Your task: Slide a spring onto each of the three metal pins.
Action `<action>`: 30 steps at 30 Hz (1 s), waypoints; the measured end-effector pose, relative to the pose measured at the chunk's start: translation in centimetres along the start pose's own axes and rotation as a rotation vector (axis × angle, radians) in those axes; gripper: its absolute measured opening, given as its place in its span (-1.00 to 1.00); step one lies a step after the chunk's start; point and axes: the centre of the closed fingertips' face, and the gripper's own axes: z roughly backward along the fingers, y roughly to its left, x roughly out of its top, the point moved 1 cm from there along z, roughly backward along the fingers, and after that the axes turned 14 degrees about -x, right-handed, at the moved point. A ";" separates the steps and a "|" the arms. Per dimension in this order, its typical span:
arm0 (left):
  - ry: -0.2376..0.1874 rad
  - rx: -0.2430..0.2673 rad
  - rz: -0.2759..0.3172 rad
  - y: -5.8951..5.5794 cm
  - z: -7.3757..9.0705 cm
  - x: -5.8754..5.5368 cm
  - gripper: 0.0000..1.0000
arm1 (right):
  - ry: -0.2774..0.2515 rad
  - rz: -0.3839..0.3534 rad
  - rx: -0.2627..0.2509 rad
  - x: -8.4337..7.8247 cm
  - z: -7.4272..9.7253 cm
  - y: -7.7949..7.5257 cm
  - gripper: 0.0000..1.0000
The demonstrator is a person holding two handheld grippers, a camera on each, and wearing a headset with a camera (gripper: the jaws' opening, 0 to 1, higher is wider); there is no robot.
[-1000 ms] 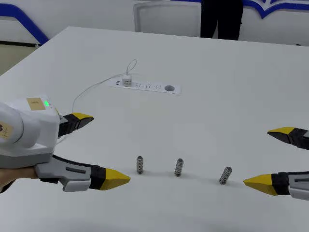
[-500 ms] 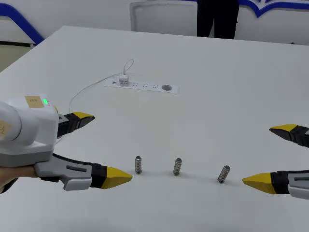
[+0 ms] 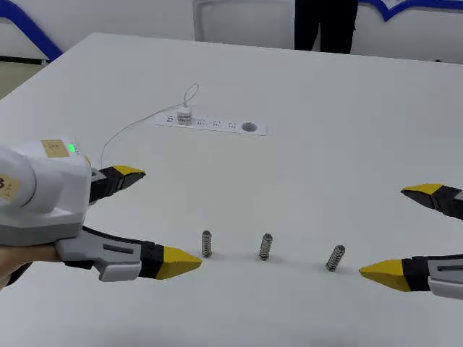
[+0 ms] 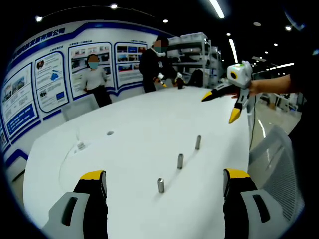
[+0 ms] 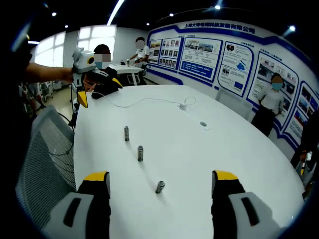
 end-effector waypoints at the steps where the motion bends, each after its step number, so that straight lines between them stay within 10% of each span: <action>1: 0.000 -0.001 0.000 0.0 0.0 0.0 0.99 | 0.001 -0.002 0.002 0.0 0.0 0.0 0.69; 30: 0.026 -0.019 0.018 -0.3 -0.7 -1.1 0.96 | 0.028 -0.052 0.018 -0.9 -0.4 0.4 0.64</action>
